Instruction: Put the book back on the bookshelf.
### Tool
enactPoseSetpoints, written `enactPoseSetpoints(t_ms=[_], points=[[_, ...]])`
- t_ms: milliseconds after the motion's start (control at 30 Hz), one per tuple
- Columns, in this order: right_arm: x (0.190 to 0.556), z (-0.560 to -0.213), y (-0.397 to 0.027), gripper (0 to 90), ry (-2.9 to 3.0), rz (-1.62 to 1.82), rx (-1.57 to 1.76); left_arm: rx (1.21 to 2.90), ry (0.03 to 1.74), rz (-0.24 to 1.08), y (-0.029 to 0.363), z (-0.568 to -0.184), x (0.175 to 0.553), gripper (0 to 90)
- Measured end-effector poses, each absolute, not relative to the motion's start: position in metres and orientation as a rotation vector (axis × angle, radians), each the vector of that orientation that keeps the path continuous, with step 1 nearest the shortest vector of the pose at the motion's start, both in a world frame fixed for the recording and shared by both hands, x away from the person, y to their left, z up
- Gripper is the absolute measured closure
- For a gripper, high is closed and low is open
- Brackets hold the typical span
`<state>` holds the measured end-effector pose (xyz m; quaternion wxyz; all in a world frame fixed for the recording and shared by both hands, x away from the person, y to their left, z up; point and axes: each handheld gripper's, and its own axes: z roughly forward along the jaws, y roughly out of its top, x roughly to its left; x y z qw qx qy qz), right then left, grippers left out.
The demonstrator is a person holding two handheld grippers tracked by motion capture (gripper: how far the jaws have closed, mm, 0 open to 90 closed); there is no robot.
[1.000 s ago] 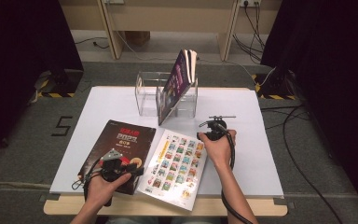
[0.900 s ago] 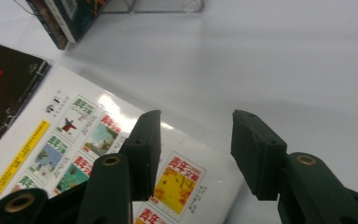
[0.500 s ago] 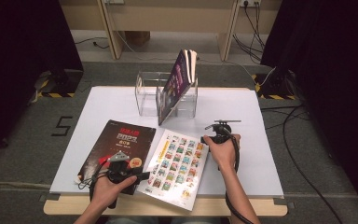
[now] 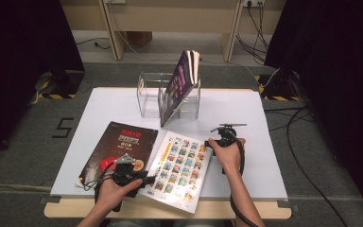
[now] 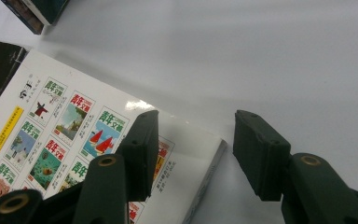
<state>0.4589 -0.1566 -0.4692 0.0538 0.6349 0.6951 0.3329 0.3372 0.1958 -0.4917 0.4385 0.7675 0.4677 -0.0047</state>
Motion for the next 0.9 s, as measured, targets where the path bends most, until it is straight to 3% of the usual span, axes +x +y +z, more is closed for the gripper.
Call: enactPoseSetpoints(t_ms=[900], points=[[0.4652, -0.4745, -0.1582, 47.9, 2.134, 1.062, 1.966, 1.902, 1.189, -0.036, 0.1937, -0.4945, 0.3365, 46.8]])
